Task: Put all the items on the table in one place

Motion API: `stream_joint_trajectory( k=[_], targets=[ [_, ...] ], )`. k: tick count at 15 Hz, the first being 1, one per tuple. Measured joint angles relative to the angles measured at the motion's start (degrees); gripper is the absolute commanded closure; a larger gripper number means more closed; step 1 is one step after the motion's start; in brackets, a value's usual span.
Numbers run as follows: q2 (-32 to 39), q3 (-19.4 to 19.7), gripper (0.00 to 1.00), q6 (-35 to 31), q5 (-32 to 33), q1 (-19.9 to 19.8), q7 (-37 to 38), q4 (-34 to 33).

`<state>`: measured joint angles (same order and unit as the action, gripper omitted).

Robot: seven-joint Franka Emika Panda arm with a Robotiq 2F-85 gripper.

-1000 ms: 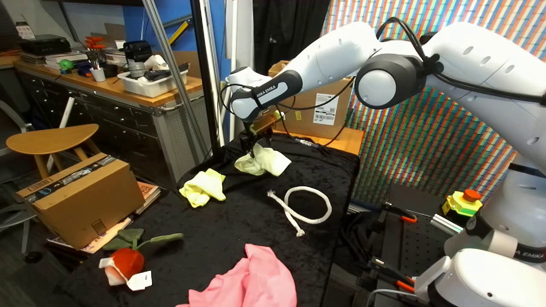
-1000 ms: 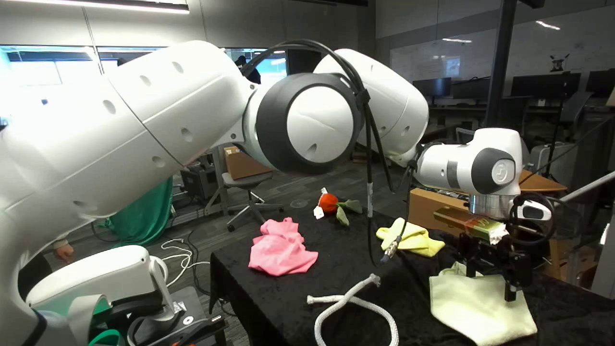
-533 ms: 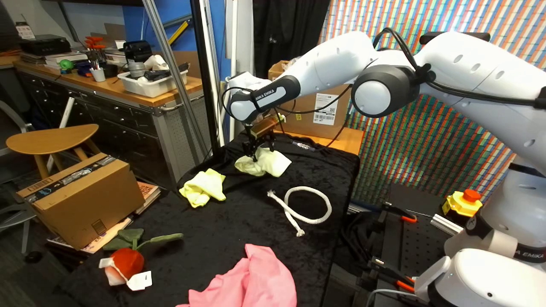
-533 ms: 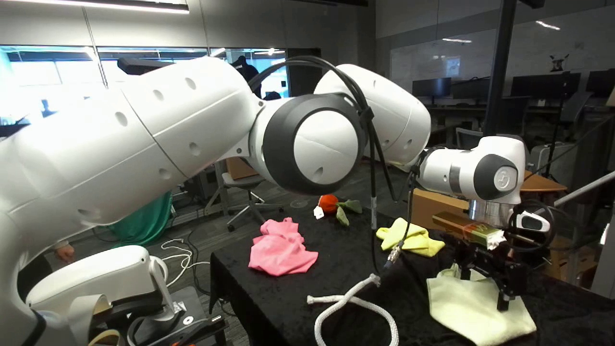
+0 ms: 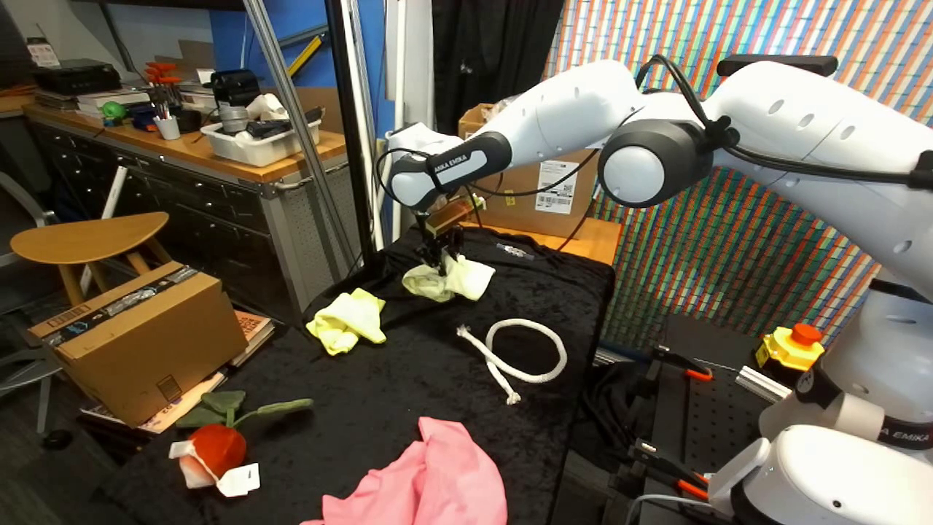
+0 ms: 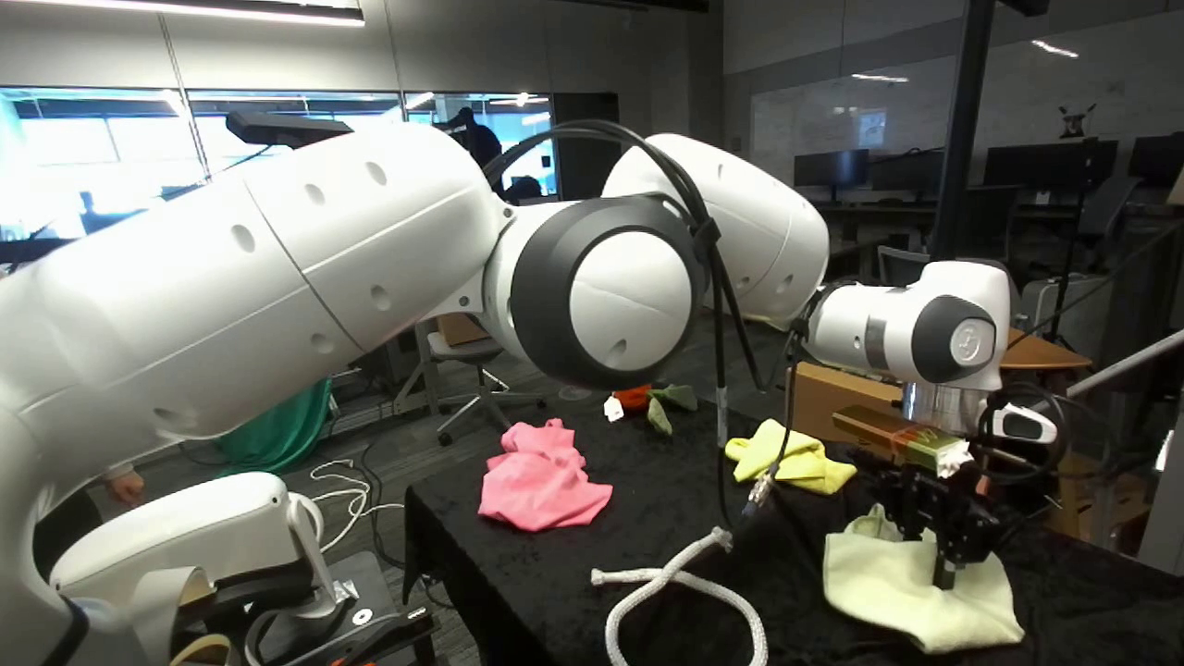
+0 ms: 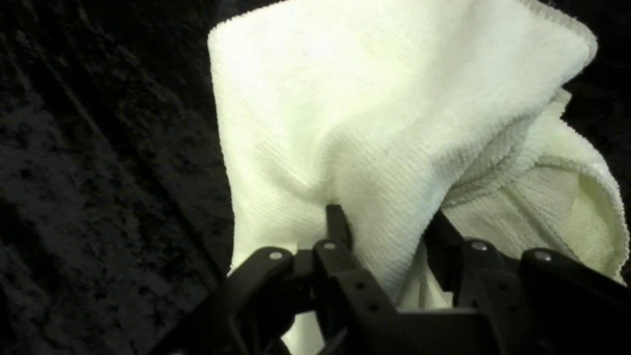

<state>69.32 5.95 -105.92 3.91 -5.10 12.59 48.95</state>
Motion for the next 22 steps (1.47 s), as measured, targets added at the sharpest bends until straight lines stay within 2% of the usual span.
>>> stream_joint_trajectory(
  k=[4, 6, 11, 22],
  targets=[
    [-0.2, -0.3, 0.94, -0.3, 0.0, 0.1, -0.1, -0.5],
    [-0.6, -0.4, 0.89, -0.8, 0.0, 0.2, -0.4, -0.5],
    [-3.2, -1.1, 0.90, -6.4, 0.0, 0.6, -3.3, 2.3],
    [-20.2, -1.4, 0.90, -27.6, 0.0, 0.9, -5.6, 29.4]
  ],
)
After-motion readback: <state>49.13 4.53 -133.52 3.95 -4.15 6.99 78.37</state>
